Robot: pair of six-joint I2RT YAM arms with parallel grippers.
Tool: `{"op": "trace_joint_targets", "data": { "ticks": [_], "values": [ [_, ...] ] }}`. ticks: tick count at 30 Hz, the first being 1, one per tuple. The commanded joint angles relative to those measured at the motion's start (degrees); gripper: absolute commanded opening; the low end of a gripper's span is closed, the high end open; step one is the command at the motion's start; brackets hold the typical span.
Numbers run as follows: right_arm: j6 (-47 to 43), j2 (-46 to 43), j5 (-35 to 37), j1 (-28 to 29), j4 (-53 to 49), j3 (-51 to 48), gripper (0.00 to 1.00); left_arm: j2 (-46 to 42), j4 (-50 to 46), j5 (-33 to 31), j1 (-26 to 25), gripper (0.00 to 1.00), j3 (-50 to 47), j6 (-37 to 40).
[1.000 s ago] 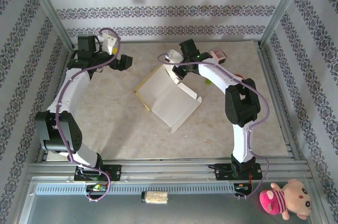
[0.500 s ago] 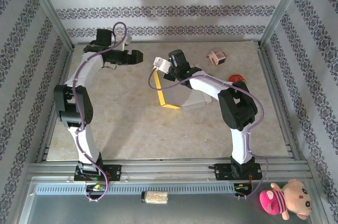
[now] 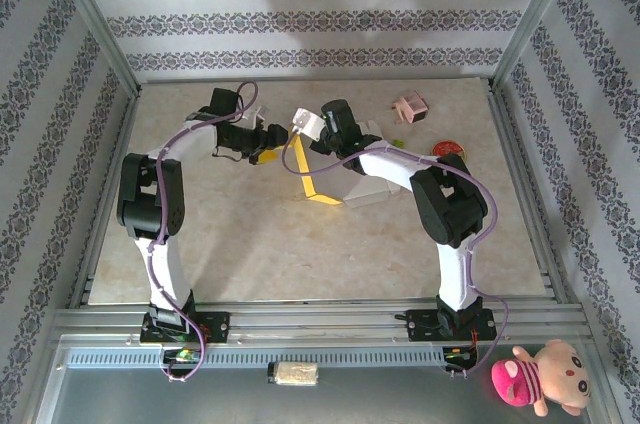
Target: Fold the paper box
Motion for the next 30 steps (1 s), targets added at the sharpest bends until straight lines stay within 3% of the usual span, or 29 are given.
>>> {"op": "trace_joint_targets", "data": {
  "ticks": [1, 4, 8, 11, 16, 22, 24, 26, 30],
  "values": [
    [2.4, -0.1, -1.3, 0.4, 1.7, 0.1, 0.08, 0.0, 11.8, 6.3, -1.8, 0.77, -1.6, -6.4],
    [3.3, -0.3, -1.4, 0.2, 1.3, -0.2, 0.08, -1.7, 20.9, 8.7, -2.6, 0.83, -5.0, -11.0],
    [4.2, -0.5, -1.6, -0.1, 1.1, -0.6, 0.08, -5.2, 36.0, 7.2, -2.8, 0.87, -12.2, -18.3],
    [5.0, -0.6, -2.0, -0.2, 1.1, -0.5, 0.08, -5.0, 35.6, 5.0, -3.2, 0.85, -12.9, -17.9],
    [5.9, -0.5, -2.7, -0.4, 0.7, 0.0, 0.08, -3.9, 40.0, 6.5, -5.6, 0.85, -13.0, -19.1],
    [6.0, -0.9, -2.8, -0.7, 0.1, -0.3, 0.08, -4.4, 58.3, 8.7, -6.0, 0.92, -17.6, -27.7],
    [6.0, -0.9, -2.8, -0.8, 0.0, -0.5, 0.08, -4.3, 58.4, 7.6, -5.9, 0.92, -18.0, -27.9],
    [6.2, -1.1, -2.8, -0.9, 0.0, -0.5, 0.08, -3.8, 52.7, 6.1, -6.0, 0.87, -16.8, -25.1],
    [6.5, -1.3, -3.0, -0.9, -0.1, -0.6, 0.08, -3.7, 47.1, 4.2, -6.0, 0.70, -16.0, -21.2]
  ]
}}
